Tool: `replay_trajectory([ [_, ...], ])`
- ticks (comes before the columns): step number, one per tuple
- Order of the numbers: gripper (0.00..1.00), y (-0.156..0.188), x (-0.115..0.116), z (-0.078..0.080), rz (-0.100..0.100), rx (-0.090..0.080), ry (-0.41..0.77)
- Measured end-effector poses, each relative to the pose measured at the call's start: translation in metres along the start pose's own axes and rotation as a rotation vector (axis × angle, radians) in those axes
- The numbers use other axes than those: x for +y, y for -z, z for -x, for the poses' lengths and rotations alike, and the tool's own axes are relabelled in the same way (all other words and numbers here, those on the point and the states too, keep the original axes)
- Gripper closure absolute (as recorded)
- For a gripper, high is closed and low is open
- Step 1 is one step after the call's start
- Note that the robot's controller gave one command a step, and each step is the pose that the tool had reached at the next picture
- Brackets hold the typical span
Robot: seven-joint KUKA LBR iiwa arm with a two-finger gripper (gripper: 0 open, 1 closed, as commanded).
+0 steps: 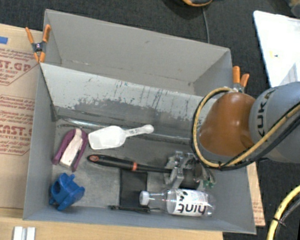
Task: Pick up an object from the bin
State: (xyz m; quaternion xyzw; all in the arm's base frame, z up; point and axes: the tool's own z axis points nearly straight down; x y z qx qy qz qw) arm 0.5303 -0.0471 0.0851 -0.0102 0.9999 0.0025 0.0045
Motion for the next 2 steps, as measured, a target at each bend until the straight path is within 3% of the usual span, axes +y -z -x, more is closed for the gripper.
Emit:
replay_trajectory([
  [2,1.00,0.0000,0.0000,0.0000,0.000,0.000,0.000],
])
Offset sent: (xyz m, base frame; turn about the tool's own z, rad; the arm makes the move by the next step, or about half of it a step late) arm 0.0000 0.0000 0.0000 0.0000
